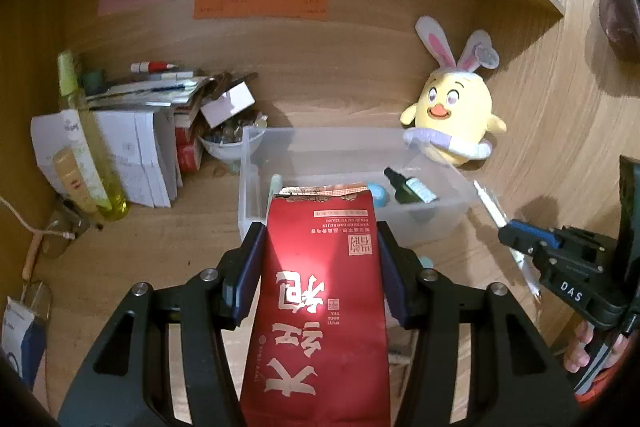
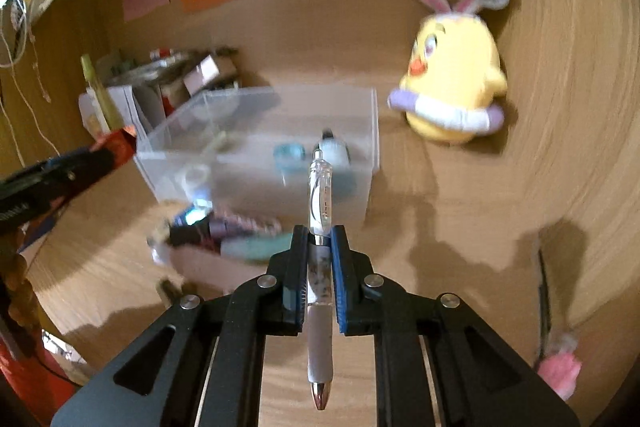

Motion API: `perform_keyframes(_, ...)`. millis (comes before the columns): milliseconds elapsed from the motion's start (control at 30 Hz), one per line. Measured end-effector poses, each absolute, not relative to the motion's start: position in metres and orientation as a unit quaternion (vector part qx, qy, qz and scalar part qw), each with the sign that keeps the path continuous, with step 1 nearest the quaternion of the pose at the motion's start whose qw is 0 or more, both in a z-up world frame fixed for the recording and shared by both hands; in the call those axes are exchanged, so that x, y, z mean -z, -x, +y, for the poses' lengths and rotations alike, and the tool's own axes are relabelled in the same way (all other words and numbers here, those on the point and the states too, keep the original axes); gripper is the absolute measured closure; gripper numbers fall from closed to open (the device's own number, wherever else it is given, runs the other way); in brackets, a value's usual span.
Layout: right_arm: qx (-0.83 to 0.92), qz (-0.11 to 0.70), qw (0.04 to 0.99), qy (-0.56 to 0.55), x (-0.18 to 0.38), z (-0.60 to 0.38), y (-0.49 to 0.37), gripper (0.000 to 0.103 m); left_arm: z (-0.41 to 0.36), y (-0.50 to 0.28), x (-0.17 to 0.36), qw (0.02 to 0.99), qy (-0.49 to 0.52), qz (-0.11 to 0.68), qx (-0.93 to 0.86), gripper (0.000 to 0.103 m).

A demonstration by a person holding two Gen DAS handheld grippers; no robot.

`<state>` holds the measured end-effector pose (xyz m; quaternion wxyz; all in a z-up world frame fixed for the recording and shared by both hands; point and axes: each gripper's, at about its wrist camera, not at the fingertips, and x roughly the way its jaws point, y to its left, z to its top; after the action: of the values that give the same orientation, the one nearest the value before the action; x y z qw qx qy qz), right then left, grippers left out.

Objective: Organize objects
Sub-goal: 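Place the red packet and white pen into the clear box, open both tools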

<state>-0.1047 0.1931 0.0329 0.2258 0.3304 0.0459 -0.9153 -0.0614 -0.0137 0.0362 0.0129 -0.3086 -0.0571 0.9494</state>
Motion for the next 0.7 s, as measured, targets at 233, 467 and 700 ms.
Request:
perform_keyframes(233, 0.922, 0.048, 0.242, -0.298, -0.056, 0.173, 0.126, 0.093, -0.015, 0.085, -0.051, 0.009, 0.304, -0.054, -0.951, 0.05)
perform_keyframes(467, 0.92, 0.047, 0.26, -0.29, -0.068, 0.155, 0.155, 0.093, -0.019, 0.108, -0.06, -0.006, 0.302, -0.055, -0.952, 0.05)
perform_keyframes(700, 0.914, 0.05, 0.265, -0.304, -0.067, 0.144, 0.186, 0.093, -0.023, 0.136, -0.056, -0.007, 0.318, -0.061, -0.946, 0.05)
